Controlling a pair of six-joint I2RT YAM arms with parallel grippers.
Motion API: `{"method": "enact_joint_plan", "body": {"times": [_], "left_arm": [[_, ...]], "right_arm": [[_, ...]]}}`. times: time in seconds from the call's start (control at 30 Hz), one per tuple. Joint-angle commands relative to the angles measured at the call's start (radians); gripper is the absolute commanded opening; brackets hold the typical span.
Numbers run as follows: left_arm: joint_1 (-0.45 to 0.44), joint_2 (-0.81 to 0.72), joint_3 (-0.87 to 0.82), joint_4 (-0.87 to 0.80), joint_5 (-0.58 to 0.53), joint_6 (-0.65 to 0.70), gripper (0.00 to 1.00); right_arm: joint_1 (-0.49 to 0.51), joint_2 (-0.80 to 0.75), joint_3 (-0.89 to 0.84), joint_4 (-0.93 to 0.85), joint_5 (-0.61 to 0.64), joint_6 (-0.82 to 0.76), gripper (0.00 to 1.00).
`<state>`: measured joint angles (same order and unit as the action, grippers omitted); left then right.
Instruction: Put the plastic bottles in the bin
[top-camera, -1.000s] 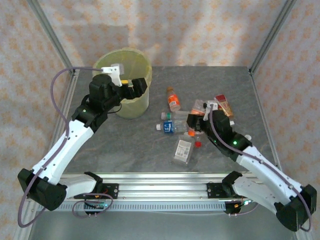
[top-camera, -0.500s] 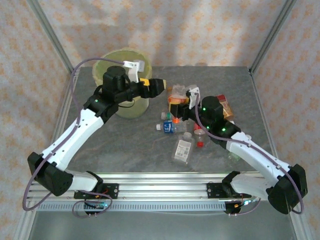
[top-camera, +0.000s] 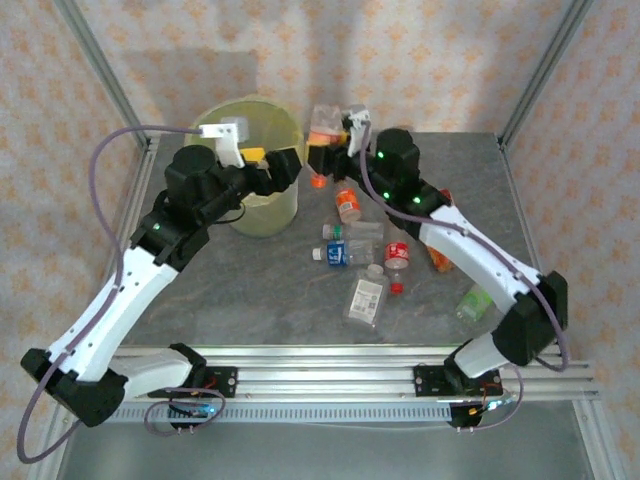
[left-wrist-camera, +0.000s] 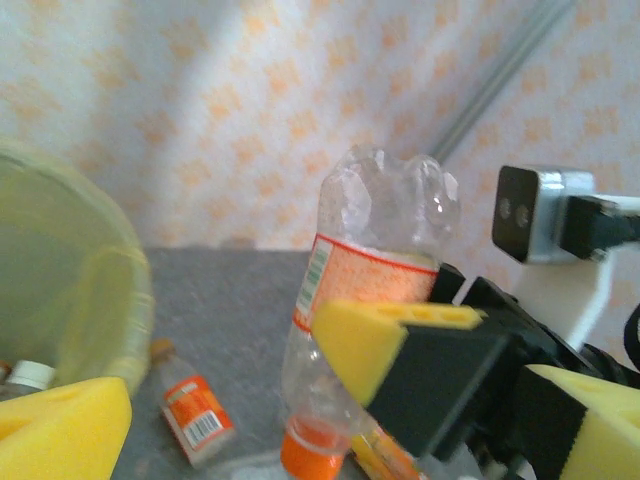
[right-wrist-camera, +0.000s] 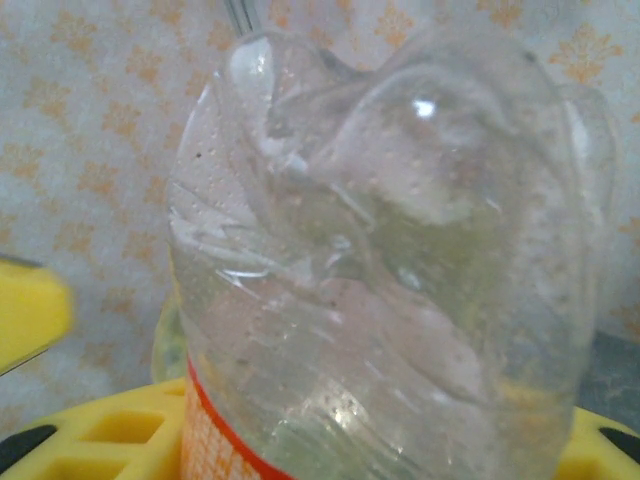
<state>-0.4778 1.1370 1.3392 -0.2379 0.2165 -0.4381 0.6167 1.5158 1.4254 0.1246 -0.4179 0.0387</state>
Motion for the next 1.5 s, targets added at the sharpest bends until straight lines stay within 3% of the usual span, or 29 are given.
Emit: {"method": "enact_joint_plan", "body": {"times": [0.0, 0.17, 0.37, 0.83, 1.13, 1.33, 1.47], "left_arm": [[0.004, -0.023, -0.032, -0.040, -0.182, 0.022, 1.00], [0.006, -0.041, -0.043, -0.066, -0.291, 0.032, 1.00], [0.008, -0.052, -0.055, -0.075, -0.320, 0.035, 1.00], [0.013, -0.056, -0.072, -0.084, -0.371, 0.042, 1.00], [0.016, -0.051, -0.073, -0.092, -0.375, 0.045, 1.00], [0.018, -0.052, -0.069, -0.099, -0.376, 0.047, 1.00], [0.020, -0.052, -0.071, -0.108, -0.386, 0.049, 1.00]], "right_arm": [[0.003, 0.107, 0.161, -0.012, 0.043, 0.047, 0.49], [0.003, 0.271, 0.348, 0.004, 0.027, 0.112, 0.49], [0.003, 0.448, 0.552, -0.024, 0.001, 0.136, 0.49], [0.018, 0.837, 1.163, -0.517, 0.041, 0.024, 0.51], [0.029, 0.860, 1.196, -0.643, 0.111, -0.035, 0.57], [0.036, 0.858, 1.211, -0.668, 0.120, -0.054, 0.71], [0.037, 0.851, 1.233, -0.692, 0.129, -0.062, 0.74]]}}
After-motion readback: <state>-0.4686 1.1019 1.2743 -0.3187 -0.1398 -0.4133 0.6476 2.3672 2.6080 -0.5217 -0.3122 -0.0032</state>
